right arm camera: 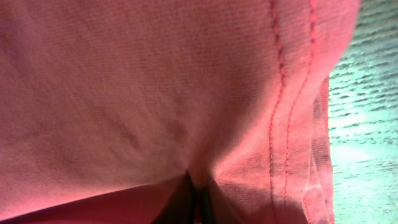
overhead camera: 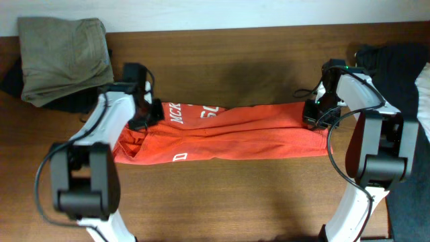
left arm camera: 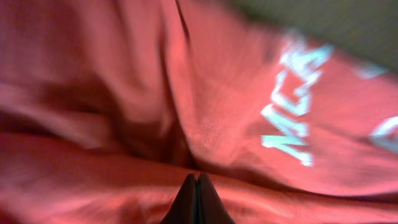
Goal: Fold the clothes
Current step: 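Lay the folded strip down and open both grippers, then grasp the strip's right end with the right gripper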
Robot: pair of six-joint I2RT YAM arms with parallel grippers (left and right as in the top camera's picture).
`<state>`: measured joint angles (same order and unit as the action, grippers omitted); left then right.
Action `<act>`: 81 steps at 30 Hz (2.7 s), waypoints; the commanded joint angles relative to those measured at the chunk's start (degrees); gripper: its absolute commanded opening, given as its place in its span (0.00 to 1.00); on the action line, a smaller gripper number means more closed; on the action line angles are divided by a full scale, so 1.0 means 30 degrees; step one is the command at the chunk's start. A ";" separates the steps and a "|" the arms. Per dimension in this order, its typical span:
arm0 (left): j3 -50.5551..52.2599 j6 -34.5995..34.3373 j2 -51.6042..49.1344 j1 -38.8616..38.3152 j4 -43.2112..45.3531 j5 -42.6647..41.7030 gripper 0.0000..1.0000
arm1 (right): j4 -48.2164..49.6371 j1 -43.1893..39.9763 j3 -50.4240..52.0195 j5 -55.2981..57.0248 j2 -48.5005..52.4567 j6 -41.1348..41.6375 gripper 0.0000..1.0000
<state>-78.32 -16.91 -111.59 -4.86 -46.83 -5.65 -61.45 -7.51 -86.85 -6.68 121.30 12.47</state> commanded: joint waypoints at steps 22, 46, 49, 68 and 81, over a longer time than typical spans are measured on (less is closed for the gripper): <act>-0.4350 -0.0707 -0.2084 0.4605 -0.5370 0.6331 0.01 | -0.1326 -0.0015 -0.2652 0.1450 0.0291 0.1005 0.04; -0.7191 -0.0714 -0.2164 0.4371 -0.7905 0.3840 0.66 | -0.1727 -0.4269 -0.5144 -0.1982 0.0321 -0.4670 0.99; -0.6688 -0.0707 -0.2164 0.4379 -0.7570 0.3803 0.67 | -0.0357 -0.4269 -0.3614 -0.2302 0.0328 -0.4677 0.99; -0.6331 -0.0714 -0.2164 0.4371 -0.7031 0.3803 0.71 | 0.3067 -0.4262 0.1341 -0.8699 0.0335 -0.8080 0.48; -0.6324 -0.0714 -0.2164 0.4371 -0.7031 0.3585 0.71 | -0.1756 -0.4488 -0.2769 -0.3257 -0.0612 -0.3891 0.04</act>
<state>-97.97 -19.11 -117.67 8.47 -67.99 6.13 -63.96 -21.30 -91.57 -21.91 121.86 -1.39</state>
